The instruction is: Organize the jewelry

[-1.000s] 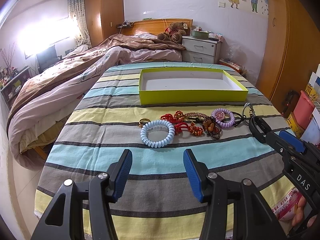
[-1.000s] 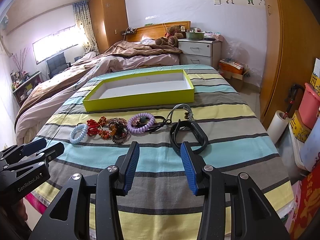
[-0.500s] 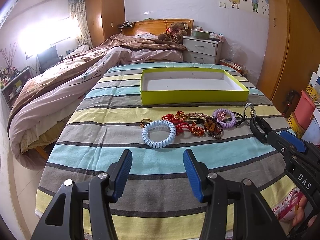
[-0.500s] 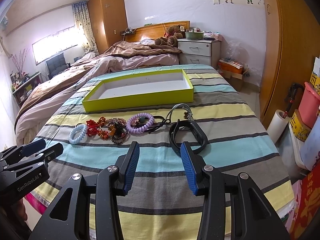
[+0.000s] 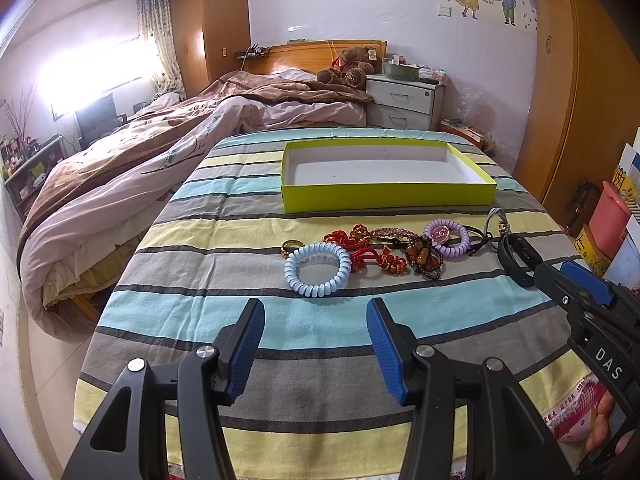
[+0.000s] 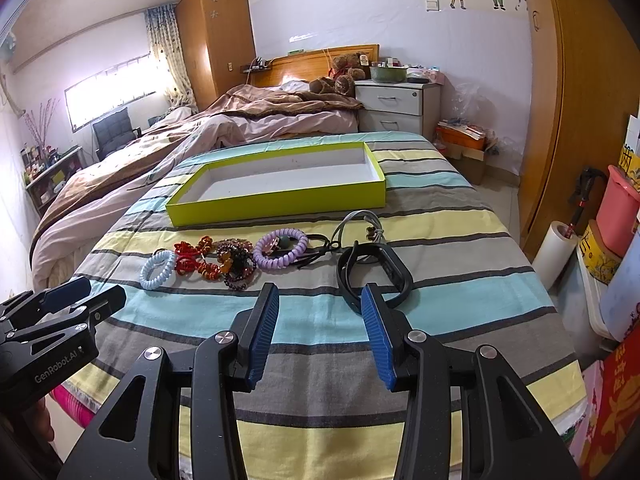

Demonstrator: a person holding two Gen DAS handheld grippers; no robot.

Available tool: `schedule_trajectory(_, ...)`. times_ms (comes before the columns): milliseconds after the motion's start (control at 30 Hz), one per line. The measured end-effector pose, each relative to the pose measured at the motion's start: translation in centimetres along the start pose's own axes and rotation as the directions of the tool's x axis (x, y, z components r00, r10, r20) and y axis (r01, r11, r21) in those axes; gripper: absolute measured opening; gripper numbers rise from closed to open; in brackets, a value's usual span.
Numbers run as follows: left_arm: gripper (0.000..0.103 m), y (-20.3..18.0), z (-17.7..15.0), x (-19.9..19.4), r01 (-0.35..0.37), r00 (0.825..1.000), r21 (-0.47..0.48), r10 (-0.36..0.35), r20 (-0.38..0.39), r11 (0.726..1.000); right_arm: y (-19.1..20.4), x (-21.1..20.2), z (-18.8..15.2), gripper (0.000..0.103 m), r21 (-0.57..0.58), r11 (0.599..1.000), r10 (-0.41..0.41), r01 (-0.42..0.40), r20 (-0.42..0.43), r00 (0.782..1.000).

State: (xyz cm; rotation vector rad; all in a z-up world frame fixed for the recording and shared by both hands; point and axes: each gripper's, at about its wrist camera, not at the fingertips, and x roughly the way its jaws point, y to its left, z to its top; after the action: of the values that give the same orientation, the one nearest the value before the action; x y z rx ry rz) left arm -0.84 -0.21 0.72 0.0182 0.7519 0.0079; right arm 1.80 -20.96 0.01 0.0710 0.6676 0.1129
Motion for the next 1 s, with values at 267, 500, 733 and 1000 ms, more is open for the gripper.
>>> schedule_trajectory(267, 0.053, -0.1, 0.0, 0.0, 0.001, 1.000, -0.002, -0.001, 0.000, 1.000, 0.0, 0.0, 0.0, 0.044, 0.000, 1.000, -0.001, 0.001, 0.000, 1.000)
schedule_trajectory(500, 0.053, -0.1, 0.1, 0.0, 0.002, 1.000, 0.002, -0.002, -0.001, 1.000, 0.0, 0.0, 0.0, 0.044, 0.001, 1.000, 0.000, 0.000, 0.000, 1.000)
schedule_trajectory(733, 0.053, -0.2, 0.1, 0.4, 0.006, 1.000, 0.006, -0.006, -0.016, 1.000, -0.1, 0.1, 0.0, 0.044, 0.001, 1.000, 0.001, -0.001, -0.005, 1.000)
schedule_trajectory(1000, 0.053, 0.2, 0.5, 1.4, 0.013, 0.999, -0.003, -0.013, -0.034, 1.000, -0.8, 0.9, 0.3, 0.044, 0.008, 1.000, -0.004, 0.004, -0.017, 1.000)
